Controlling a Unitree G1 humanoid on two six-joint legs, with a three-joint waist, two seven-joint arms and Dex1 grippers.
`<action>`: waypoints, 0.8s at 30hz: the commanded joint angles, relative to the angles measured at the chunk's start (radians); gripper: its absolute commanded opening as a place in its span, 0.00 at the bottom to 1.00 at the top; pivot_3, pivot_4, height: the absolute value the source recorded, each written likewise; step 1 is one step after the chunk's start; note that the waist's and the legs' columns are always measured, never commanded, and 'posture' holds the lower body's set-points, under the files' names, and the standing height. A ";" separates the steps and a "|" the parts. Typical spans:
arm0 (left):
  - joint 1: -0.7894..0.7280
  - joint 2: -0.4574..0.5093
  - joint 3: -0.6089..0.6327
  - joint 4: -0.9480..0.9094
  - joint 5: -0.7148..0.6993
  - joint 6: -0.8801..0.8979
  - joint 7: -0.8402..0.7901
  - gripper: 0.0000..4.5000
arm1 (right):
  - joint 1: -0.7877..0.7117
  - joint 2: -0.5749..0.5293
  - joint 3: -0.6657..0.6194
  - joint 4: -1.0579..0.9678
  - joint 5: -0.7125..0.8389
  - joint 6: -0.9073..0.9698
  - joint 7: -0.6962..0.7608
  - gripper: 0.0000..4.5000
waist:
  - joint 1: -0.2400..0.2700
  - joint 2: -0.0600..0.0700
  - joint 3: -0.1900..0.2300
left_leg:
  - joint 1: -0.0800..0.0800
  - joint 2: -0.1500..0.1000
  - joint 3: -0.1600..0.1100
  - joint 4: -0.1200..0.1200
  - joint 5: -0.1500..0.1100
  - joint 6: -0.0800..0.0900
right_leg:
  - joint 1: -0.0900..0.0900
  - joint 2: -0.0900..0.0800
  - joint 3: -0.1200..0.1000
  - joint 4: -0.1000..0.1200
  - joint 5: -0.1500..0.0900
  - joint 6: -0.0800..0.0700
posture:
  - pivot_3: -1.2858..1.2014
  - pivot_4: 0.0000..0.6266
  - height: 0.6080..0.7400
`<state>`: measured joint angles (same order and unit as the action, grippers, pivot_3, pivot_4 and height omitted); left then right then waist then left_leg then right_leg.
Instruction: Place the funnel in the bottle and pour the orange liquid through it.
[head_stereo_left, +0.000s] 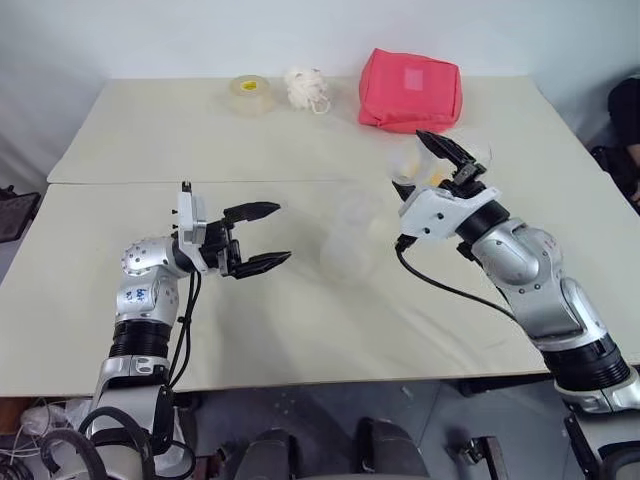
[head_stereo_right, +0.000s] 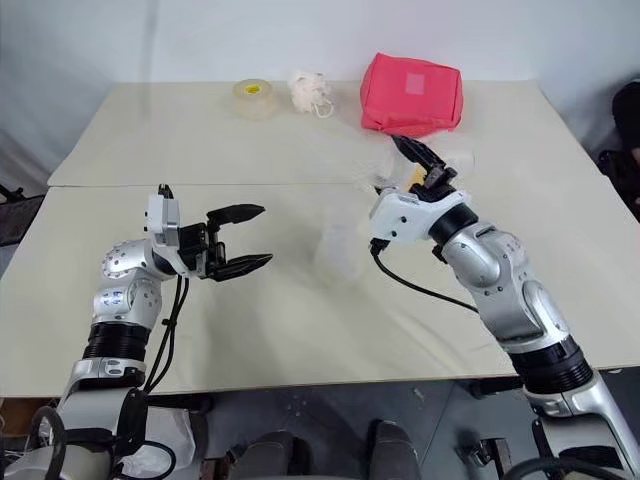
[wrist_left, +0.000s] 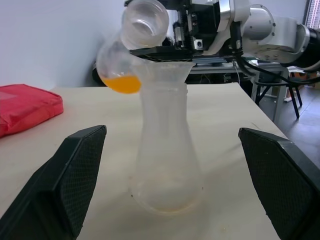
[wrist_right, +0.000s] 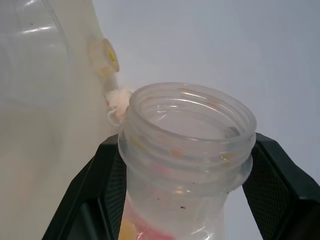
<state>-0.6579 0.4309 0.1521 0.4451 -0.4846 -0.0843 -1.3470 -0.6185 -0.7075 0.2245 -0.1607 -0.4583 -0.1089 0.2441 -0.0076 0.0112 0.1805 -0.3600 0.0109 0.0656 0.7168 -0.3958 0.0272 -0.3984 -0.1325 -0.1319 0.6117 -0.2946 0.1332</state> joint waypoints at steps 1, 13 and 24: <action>-0.004 -0.004 0.006 -0.027 -0.025 0.001 -0.005 1.00 | -0.043 0.001 -0.009 0.020 -0.059 -0.072 -0.018 0.62 | 0.002 0.000 0.000 | 0.000 0.000 0.000 0.000 0.000 0.000 | 0.000 0.000 0.000 0.000 0.000 0.000 | 0.52 0.24 1.00; -0.014 -0.019 0.002 -0.028 -0.025 0.006 -0.011 1.00 | -0.099 -0.019 -0.013 0.108 -0.221 -0.240 -0.054 0.62 | 0.002 0.000 0.000 | -0.001 0.000 0.000 0.000 0.000 0.000 | 0.000 -0.001 0.000 0.000 0.000 0.000 | 0.52 0.24 1.00; -0.033 -0.028 0.001 -0.011 -0.019 0.003 -0.008 1.00 | -0.138 -0.035 -0.014 0.168 -0.323 -0.350 -0.103 0.62 | 0.001 0.000 0.000 | -0.001 0.001 0.000 0.000 0.000 0.000 | 0.000 -0.001 0.000 0.000 0.000 0.000 | 0.52 0.24 1.00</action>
<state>-0.6643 0.4051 0.1478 0.4462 -0.4855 -0.0761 -1.3539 -0.7265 -0.7219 0.2350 0.0256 -0.7723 -0.4394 0.1695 -0.0062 0.0112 0.1805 -0.3605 0.0118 0.0653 0.7172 -0.3957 0.0272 -0.3984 -0.1332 -0.1320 0.6117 -0.2946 0.1332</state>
